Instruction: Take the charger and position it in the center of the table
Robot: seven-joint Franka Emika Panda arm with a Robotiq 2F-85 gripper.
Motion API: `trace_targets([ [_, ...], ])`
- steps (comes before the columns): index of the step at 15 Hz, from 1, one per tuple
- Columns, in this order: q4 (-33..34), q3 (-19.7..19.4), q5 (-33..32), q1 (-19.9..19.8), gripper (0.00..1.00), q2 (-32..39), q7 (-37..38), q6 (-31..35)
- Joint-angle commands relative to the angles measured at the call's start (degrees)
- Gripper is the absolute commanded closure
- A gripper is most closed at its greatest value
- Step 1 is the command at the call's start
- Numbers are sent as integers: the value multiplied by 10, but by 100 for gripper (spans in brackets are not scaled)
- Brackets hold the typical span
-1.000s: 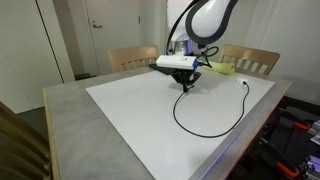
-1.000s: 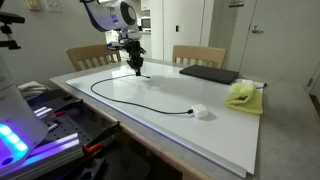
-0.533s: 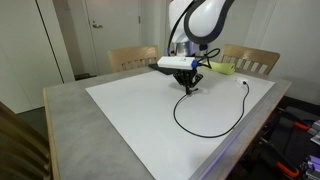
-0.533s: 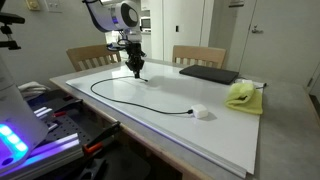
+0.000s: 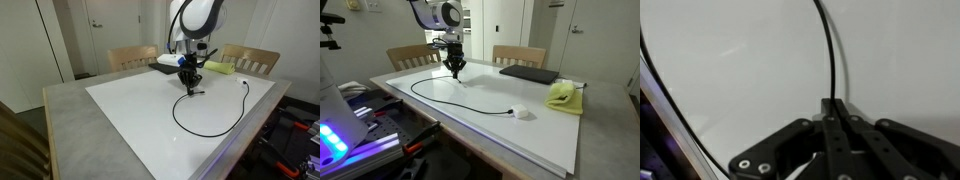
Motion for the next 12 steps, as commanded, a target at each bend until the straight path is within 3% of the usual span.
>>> trace_targets([
  [1,1,2,57,-16,99,4,53,-2],
  [8,9,-1,60,-14,99,6,96,-3],
  [12,25,3,110,-37,99,12,150,-2],
])
